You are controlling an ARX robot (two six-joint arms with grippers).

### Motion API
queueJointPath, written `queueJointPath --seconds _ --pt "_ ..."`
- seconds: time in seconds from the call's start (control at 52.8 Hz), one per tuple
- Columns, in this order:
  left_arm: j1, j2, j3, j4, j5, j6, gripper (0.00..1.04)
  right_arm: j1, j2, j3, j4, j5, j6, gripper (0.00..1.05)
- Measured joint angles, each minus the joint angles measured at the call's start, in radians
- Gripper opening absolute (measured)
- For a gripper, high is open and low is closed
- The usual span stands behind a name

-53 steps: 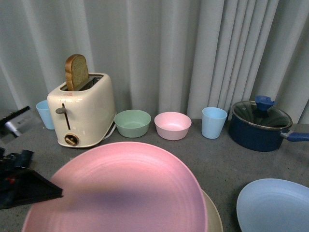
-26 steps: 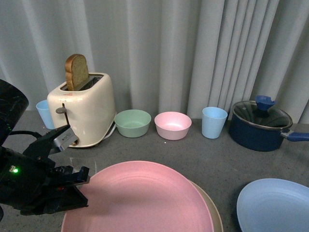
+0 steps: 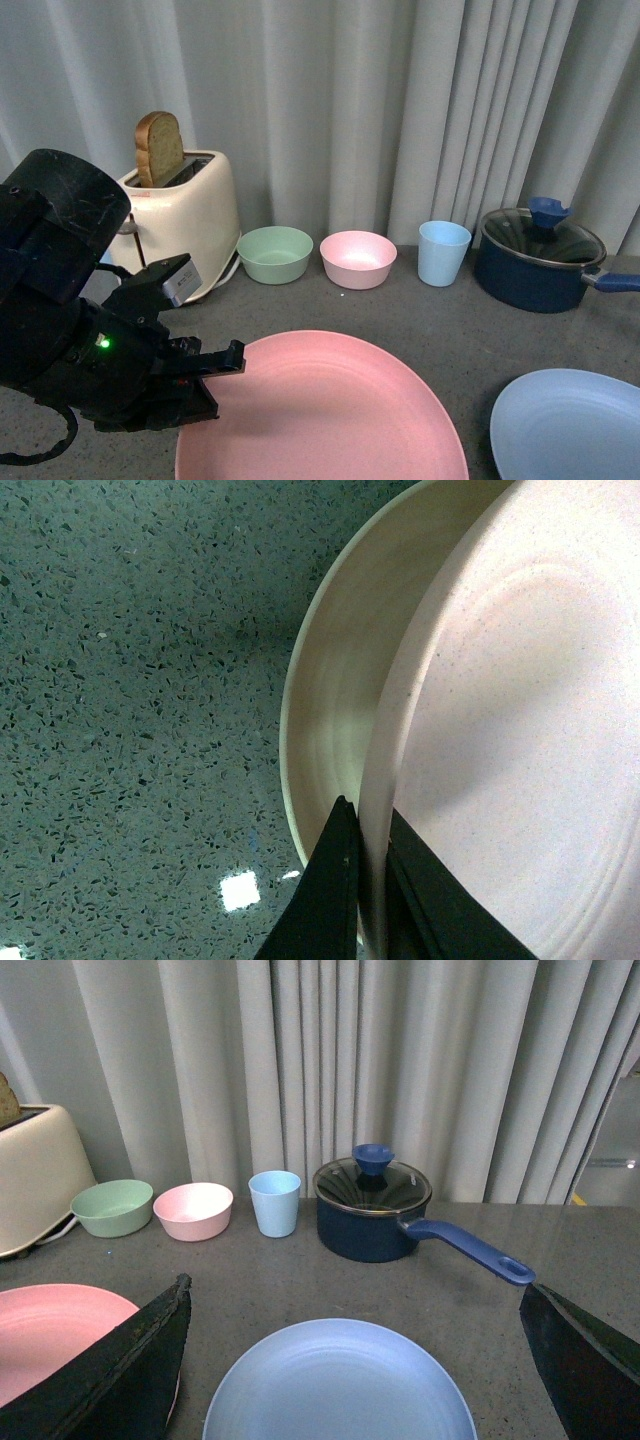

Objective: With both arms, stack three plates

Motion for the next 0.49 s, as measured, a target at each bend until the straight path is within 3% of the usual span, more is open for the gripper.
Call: queueJointPath --seconds 0.36,0.493 --pt "-0.002 0.021 0.023 -0.001 -0.012 -0.03 0.05 0.0 0.0 0.0 0.0 0.0 0.0 0.97" --pt "0.001 0.016 0.022 0.021 0.031 -0.08 0.3 0.0 0.0 0.0 0.0 0.0 0.0 0.97"
